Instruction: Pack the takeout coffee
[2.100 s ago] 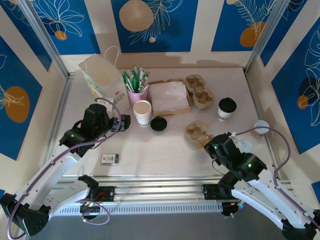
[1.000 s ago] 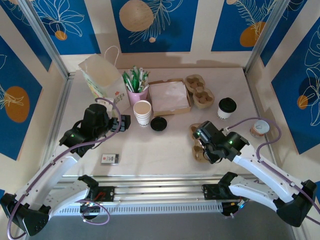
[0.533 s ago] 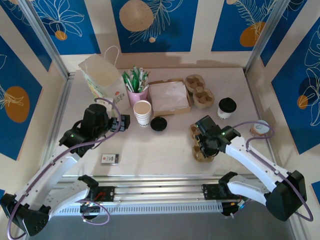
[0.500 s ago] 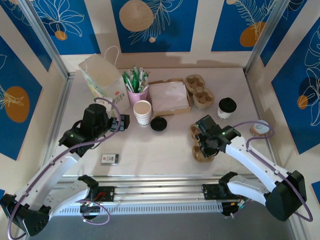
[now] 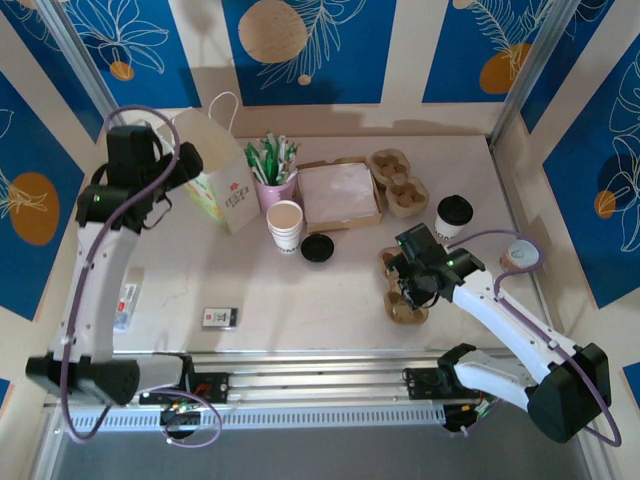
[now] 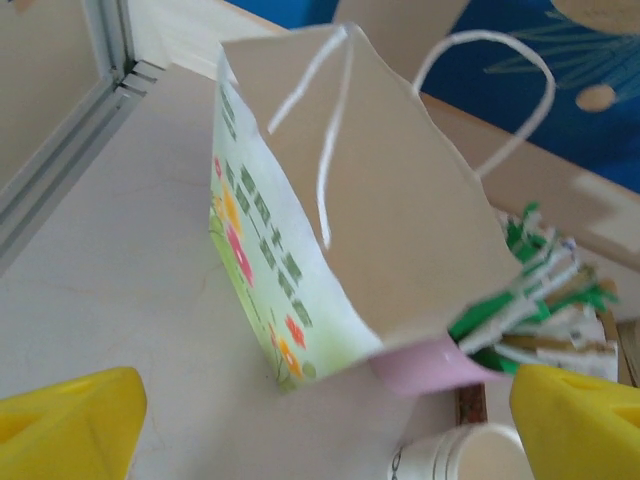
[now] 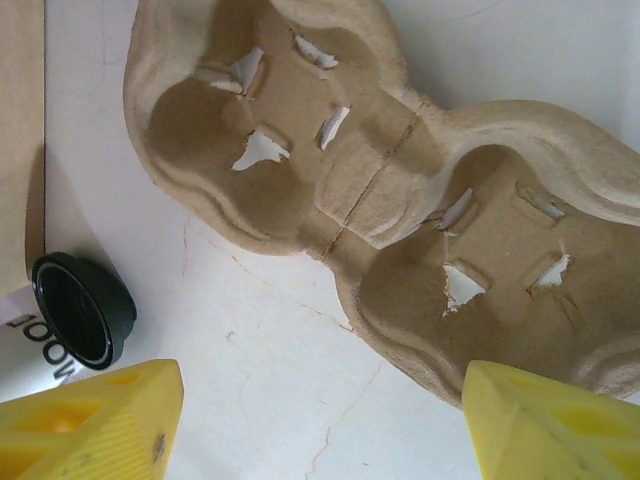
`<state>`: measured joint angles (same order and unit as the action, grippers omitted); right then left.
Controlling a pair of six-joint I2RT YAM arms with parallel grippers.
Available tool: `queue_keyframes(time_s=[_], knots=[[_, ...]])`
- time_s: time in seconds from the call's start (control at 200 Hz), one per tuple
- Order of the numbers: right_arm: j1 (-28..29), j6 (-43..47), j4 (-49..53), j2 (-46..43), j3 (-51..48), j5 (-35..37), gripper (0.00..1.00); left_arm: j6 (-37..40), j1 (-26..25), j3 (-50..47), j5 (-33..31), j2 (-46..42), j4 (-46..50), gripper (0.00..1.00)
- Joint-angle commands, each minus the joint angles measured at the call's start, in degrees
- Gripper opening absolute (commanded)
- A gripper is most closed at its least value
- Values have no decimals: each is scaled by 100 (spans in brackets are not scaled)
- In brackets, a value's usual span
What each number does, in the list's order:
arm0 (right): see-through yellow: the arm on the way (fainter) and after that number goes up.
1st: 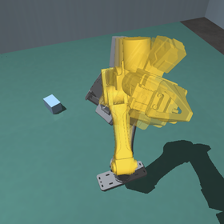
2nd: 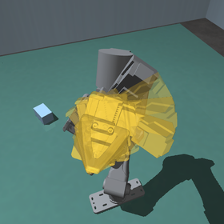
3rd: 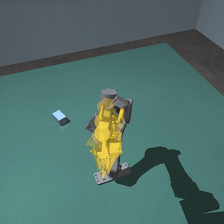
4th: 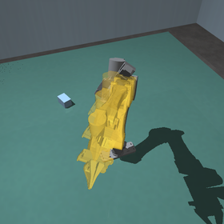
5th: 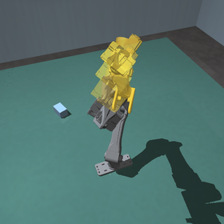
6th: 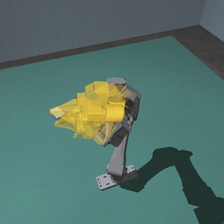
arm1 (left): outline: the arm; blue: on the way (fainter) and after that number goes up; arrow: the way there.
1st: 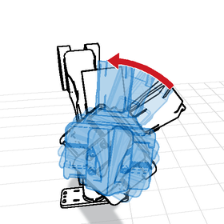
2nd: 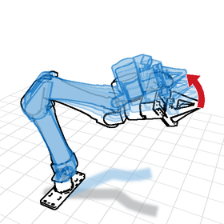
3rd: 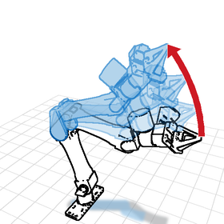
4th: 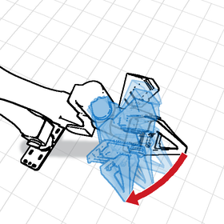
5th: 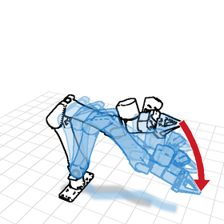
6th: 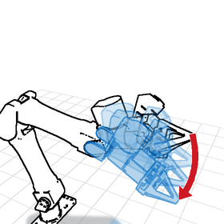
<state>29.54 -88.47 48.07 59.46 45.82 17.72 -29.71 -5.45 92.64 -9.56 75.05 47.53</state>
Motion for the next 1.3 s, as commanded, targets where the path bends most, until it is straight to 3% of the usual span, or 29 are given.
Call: queue_keyframes(time_s=[0.0,0.235,0.745,1.29], knots=[[-18,566,51,-47,230,-76,76,-192,188,617,219,634,604,92],[-1,1070,129,-409,360,143,78,-113,211,1469,200,1571,832,89],[306,1437,178,-585,542,466,78,-103,-16,1474,61,2263,788,80],[385,1561,152,-616,570,479,78,79,-86,1515,-351,2511,846,50]])
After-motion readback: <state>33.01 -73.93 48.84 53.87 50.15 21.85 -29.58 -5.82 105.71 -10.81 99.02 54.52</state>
